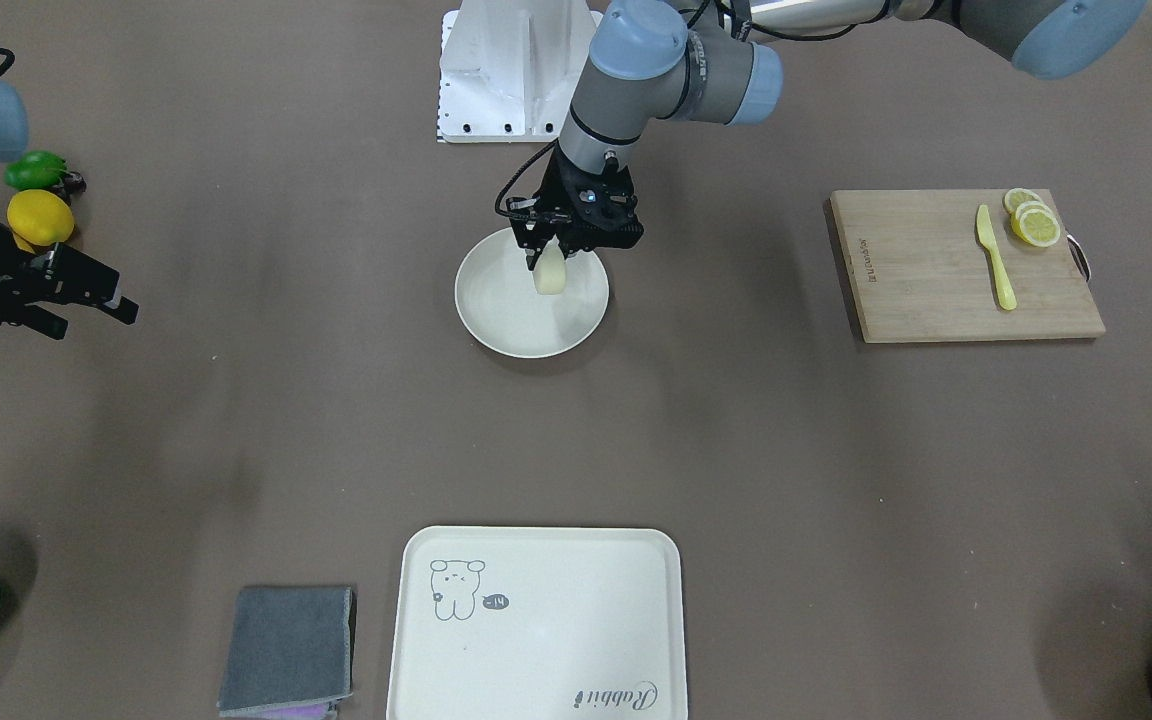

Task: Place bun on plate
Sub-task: 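Carry the bun onto the white plate with the left gripper while the right arm withdraws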

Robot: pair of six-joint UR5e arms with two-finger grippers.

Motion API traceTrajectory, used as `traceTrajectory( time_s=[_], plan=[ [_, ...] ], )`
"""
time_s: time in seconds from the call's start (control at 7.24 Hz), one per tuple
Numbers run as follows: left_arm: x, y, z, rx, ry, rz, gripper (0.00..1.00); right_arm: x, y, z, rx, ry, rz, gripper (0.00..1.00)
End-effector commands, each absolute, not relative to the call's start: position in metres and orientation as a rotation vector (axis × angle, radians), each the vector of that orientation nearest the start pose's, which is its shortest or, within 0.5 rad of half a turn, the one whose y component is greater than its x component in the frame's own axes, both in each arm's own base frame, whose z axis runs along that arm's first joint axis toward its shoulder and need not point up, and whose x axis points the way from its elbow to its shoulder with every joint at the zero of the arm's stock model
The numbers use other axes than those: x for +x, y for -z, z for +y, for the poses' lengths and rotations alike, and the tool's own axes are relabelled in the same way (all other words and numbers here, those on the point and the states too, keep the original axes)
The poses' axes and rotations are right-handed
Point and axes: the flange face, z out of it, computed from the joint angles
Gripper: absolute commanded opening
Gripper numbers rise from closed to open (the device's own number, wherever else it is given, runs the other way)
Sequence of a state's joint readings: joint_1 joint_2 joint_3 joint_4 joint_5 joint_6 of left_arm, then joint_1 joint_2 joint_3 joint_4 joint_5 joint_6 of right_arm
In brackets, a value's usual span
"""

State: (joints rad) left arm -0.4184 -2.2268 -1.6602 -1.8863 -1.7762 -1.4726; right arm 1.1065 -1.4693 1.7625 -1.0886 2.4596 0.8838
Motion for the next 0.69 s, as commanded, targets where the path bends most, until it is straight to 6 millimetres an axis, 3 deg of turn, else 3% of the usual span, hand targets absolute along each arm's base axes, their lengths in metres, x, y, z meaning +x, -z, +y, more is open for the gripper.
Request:
traceTrajectory(
  time_s=[0.0,0.28,0.55],
  plan=[
    [0.591,-0.205,-0.375,0.113,0.170,1.039,0.44,-0.178,-0.459,-0.494,0.039,-0.036,-1.093,1.00],
    [0.607,-0.208,-0.375,0.126,0.173,1.020,0.44,-0.177,-0.460,-0.492,0.043,-0.025,-1.094,1.00],
    [0.620,-0.199,-0.369,0.143,0.171,1.025,0.46,-0.175,-0.465,-0.487,0.035,-0.029,-1.091,1.00]
  ],
)
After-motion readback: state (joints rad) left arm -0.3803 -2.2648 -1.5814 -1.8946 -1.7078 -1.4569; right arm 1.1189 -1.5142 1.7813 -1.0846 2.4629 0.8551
